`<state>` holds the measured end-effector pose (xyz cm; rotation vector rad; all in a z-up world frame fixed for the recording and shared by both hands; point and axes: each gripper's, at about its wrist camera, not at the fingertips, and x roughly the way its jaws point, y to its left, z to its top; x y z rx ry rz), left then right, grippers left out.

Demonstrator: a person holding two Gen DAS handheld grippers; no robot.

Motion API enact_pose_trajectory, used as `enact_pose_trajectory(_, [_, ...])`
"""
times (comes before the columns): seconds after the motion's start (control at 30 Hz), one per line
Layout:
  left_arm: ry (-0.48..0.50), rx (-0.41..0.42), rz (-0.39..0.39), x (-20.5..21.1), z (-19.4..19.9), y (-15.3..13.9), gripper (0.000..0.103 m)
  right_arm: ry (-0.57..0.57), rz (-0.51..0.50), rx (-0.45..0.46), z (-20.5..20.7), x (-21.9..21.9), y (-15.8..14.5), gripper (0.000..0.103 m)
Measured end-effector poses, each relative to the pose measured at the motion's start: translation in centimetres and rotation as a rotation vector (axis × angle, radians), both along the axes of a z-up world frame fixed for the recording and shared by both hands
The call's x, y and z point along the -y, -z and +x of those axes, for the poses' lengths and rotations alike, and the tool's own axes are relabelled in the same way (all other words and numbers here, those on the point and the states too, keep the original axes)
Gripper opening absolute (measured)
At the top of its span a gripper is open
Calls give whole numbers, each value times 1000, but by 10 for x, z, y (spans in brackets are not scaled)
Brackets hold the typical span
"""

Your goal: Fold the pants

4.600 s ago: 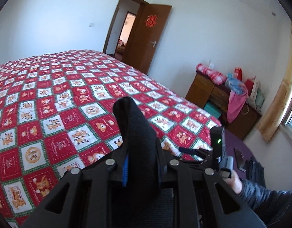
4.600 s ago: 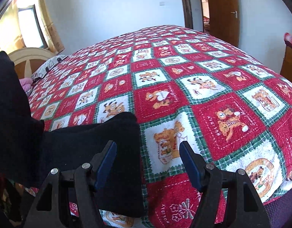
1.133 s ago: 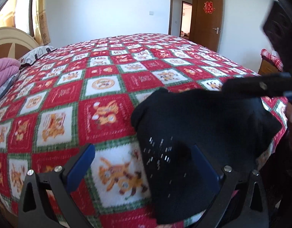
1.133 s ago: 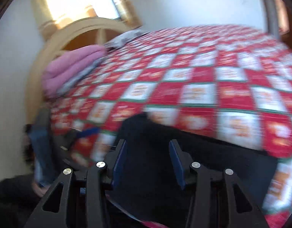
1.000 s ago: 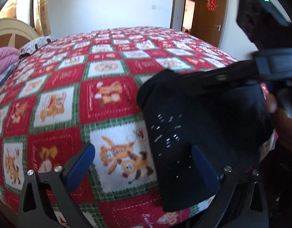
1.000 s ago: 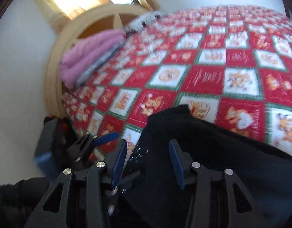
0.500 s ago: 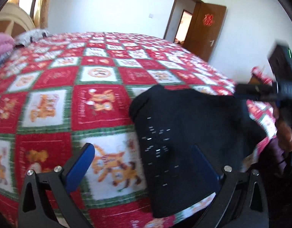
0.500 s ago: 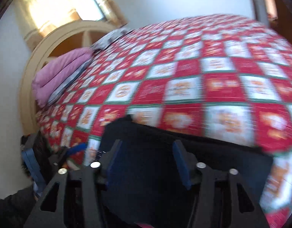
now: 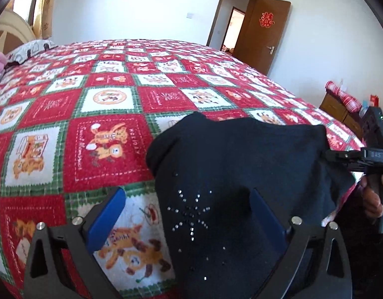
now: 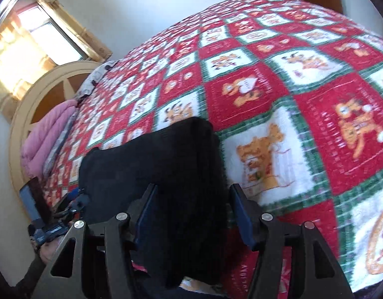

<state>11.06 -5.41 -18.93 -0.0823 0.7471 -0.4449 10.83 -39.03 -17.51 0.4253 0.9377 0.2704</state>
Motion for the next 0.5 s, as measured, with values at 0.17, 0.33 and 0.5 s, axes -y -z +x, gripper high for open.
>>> enact_pose_trajectory(0.17, [1, 16, 24, 5, 4, 2, 103, -13, -44, 22, -5, -6, 9, 58])
enact_pose_trajectory(0.33, [12, 23, 26, 6, 4, 3, 103, 9, 6, 31, -7, 1, 16, 58])
enact_pose_trajectory(0.5, [17, 19, 13, 4, 3, 1, 100, 11, -97, 56, -9, -18, 14, 53])
